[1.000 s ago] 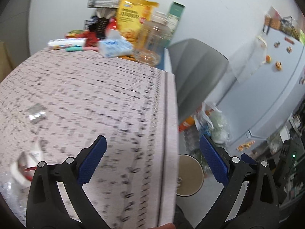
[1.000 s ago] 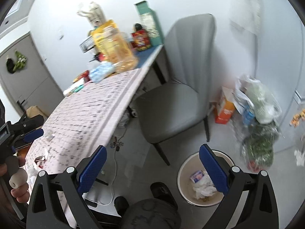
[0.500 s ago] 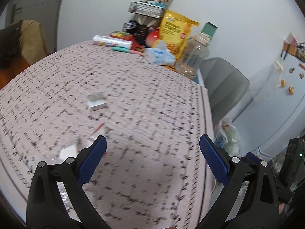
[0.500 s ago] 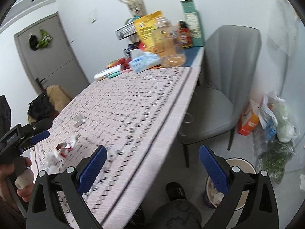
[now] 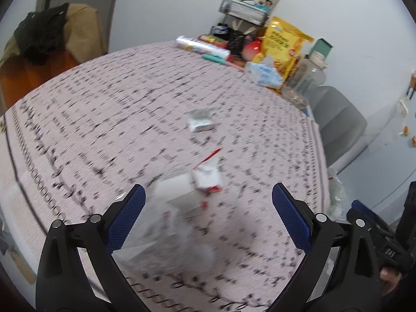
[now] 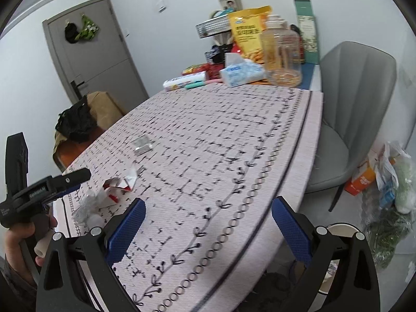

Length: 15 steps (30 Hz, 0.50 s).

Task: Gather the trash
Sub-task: 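Grasp the crumpled clear plastic bag with left tool while right tool grasps red-white wrapper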

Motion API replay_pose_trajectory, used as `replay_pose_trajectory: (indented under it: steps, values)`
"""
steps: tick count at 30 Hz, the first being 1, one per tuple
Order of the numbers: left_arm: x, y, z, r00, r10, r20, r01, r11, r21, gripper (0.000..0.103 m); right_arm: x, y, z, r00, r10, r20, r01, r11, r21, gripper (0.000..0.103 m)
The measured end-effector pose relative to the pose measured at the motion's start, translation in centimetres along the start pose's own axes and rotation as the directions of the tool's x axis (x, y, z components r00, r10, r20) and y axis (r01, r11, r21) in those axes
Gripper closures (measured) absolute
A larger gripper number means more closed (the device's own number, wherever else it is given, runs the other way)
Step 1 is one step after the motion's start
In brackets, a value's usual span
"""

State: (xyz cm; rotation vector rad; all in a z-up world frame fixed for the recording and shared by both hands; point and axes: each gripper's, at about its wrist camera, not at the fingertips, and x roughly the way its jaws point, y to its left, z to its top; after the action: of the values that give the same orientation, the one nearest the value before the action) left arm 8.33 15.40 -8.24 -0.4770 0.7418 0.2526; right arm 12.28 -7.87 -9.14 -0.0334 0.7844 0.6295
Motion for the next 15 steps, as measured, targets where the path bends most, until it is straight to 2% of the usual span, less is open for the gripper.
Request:
replay_pose_trajectory:
  steps: [5, 11, 15]
  values:
    - [0.7, 2.1, -1.4, 0.998, 0.045, -0.044, -0.047, 0.998, -0.039, 0.006, 1.5, 1.7, -0.2, 0.999, 0.030, -0.028, -0.031, 0.999, -0.020, 0.008]
    - [0.3, 2.3, -2.4, 0.993, 0.109, -0.047, -0.109, 0.994, 0.002, 0.006, 2.6, 3.1, -0.4, 0.997, 0.057, -0.052, -0.059, 0.998, -0.035, 0.008]
    - [-0.9, 3.0, -2.6, 0.989, 0.145, -0.026, -0.145, 0.989, -0.007, 0.006, 3.1, 3.7, -0.7, 0.995, 0.071, -0.064, -0.073, 0.996, -0.043, 0.008]
